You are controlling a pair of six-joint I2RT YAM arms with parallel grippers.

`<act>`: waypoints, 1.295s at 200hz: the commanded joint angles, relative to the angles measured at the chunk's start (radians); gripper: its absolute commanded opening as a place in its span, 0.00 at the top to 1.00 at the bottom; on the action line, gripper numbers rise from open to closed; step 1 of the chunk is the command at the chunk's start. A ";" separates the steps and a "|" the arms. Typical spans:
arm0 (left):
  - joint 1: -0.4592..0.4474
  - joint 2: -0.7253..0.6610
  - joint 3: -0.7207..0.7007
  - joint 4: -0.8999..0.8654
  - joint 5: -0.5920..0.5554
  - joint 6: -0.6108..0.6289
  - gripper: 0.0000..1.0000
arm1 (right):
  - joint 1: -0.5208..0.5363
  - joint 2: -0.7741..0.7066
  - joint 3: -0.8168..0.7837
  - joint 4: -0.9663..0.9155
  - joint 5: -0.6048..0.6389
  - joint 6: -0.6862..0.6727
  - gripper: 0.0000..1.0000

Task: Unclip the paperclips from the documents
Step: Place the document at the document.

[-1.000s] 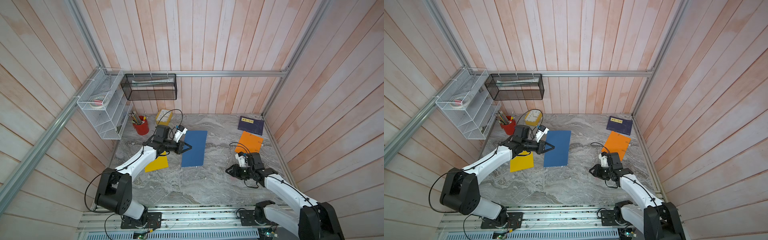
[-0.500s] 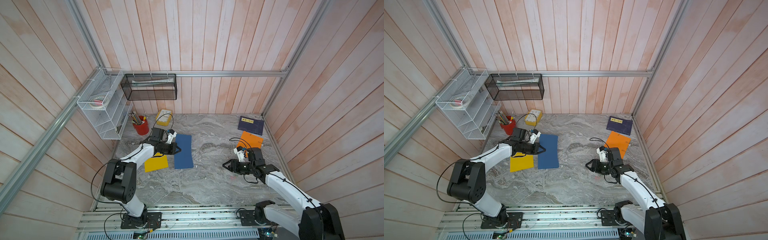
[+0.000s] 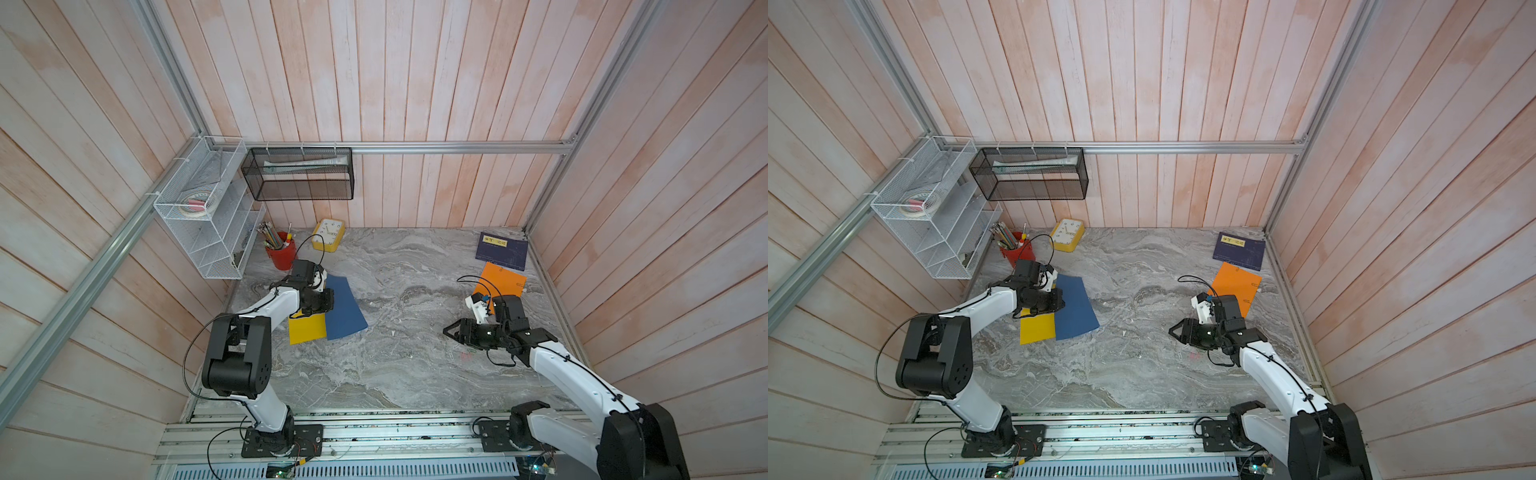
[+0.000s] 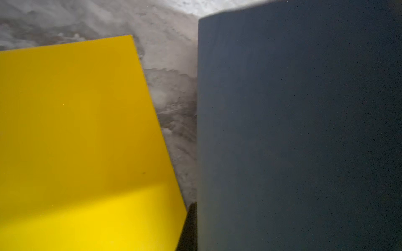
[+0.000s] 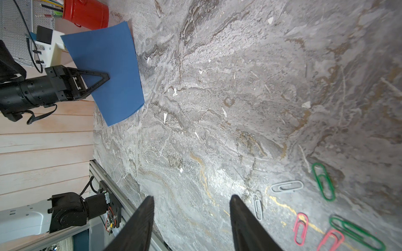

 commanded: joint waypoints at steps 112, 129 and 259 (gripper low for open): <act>0.025 -0.004 0.014 -0.051 -0.250 -0.022 0.57 | 0.002 0.029 0.056 0.019 0.012 -0.033 0.40; 0.026 -0.024 0.015 -0.053 -0.265 -0.030 0.53 | -0.011 0.037 0.070 0.016 0.039 -0.037 0.39; -0.031 -0.213 -0.077 0.222 0.098 -0.089 0.38 | -0.300 0.358 0.302 0.066 0.394 -0.130 0.31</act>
